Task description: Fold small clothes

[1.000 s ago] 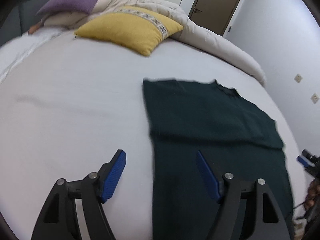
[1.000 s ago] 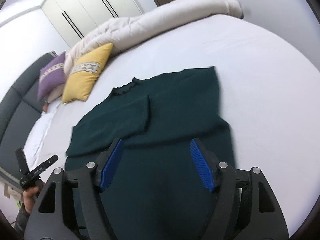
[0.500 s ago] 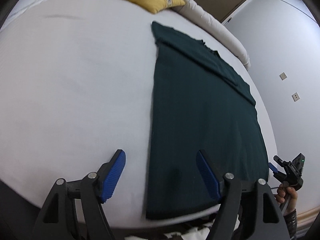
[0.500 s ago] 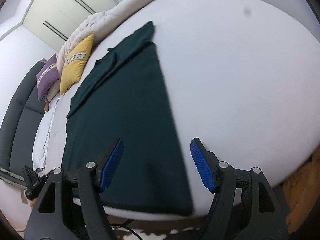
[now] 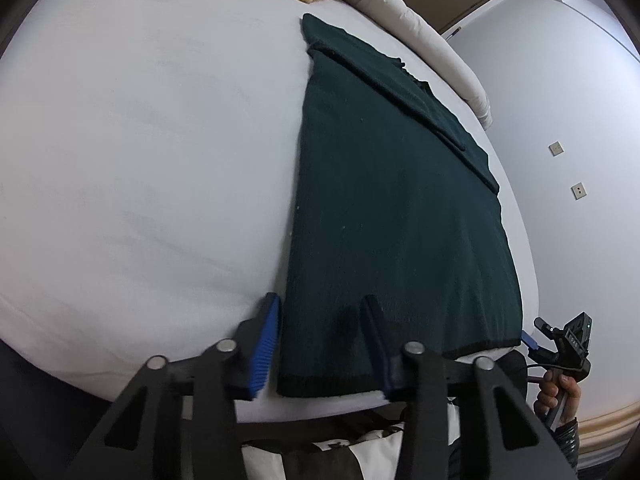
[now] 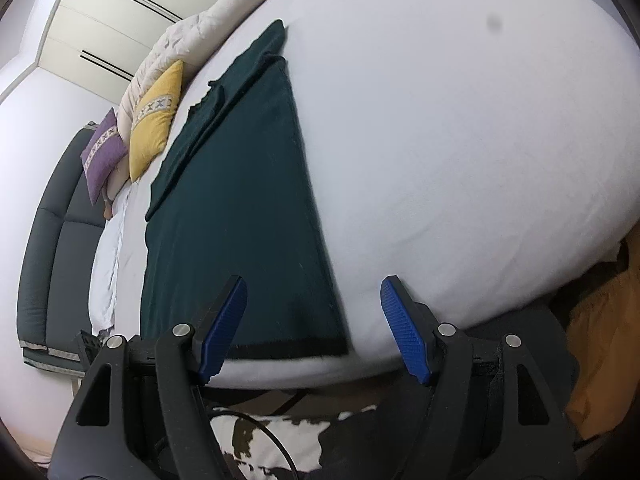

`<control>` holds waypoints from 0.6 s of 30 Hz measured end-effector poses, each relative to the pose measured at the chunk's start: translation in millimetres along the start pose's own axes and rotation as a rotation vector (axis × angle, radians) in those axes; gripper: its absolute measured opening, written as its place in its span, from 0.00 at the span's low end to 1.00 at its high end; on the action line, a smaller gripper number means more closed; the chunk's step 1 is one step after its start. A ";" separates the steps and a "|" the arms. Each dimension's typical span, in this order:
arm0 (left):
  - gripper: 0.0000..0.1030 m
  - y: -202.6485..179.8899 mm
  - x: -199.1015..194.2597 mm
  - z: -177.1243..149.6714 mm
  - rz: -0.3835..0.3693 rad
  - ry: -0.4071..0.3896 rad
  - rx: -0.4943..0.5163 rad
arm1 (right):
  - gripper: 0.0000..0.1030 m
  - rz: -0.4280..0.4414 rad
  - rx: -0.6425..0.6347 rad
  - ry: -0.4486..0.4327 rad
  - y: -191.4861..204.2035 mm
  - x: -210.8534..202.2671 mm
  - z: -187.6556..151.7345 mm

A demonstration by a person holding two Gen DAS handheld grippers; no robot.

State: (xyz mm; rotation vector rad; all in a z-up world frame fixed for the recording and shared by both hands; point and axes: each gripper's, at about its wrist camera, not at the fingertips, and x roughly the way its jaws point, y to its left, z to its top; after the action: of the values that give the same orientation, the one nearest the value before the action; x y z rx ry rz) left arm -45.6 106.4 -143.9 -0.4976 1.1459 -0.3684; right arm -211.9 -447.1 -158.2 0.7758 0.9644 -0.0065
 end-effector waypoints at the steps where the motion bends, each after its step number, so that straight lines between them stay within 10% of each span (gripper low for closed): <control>1: 0.36 -0.1 0.3 -0.6 -0.002 0.004 0.000 | 0.66 -0.002 0.000 0.010 -1.2 0.2 -0.7; 18: 0.12 -4.9 2.8 -6.4 -0.001 0.017 -0.008 | 0.49 0.038 -0.005 0.144 14.6 32.5 4.3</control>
State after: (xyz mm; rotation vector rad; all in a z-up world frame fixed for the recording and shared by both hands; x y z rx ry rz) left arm -50.6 99.6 -145.5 -0.5030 1.1641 -0.3698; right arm -184.6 -428.5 -172.2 0.7977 1.0858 0.0857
